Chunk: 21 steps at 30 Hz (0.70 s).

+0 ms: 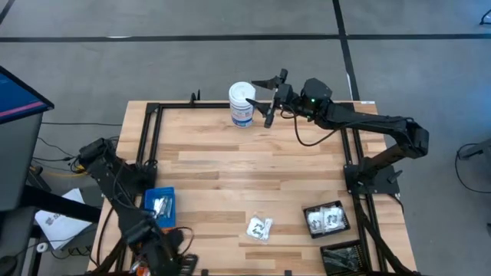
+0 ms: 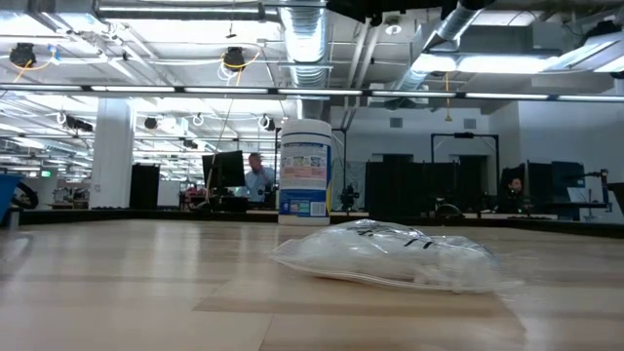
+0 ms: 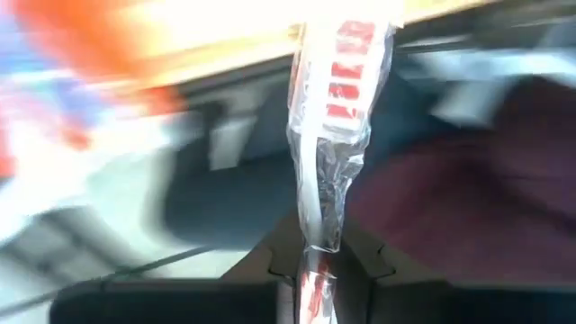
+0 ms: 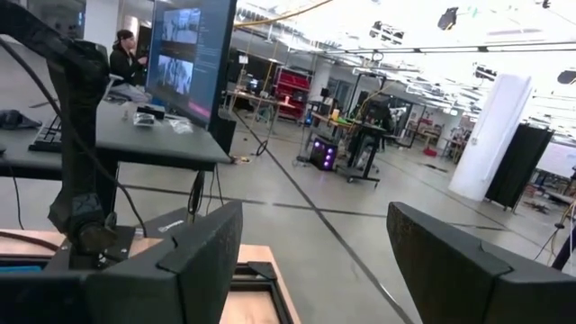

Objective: Pick & Place Travel size toiletries
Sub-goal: Put the orange toothbrush into the orange bin

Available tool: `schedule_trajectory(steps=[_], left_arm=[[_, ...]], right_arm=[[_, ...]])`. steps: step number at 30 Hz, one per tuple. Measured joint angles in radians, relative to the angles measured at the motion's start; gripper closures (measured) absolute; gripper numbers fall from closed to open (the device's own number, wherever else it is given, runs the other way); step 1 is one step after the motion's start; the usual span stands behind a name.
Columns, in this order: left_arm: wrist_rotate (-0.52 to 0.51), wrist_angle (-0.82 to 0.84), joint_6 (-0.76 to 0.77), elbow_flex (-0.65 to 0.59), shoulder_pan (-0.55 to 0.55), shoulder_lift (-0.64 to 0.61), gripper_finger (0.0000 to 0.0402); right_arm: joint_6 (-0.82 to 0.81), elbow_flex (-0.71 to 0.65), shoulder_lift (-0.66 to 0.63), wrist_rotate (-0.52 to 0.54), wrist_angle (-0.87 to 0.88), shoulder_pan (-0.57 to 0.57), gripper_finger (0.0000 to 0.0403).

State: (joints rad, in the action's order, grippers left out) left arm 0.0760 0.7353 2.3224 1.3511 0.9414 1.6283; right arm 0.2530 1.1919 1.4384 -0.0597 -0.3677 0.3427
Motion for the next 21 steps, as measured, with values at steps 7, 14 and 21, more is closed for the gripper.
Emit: schedule_trajectory(steps=[7,14,21], left_arm=[[0.287,0.140,0.050,-0.087,0.089,0.000,0.0379],[0.257,0.150,-0.008,-0.212,0.092,0.000,0.0380],[0.282,0.157,-0.117,-0.290,0.091,0.000,0.0380]], right_arm=[[-0.016,0.000,0.000,0.000,-0.007,-0.016,0.0132],[-0.018,0.000,0.000,0.000,-0.007,-0.028,0.0132],[-0.018,0.000,0.000,0.000,0.017,-0.029,0.0132]])
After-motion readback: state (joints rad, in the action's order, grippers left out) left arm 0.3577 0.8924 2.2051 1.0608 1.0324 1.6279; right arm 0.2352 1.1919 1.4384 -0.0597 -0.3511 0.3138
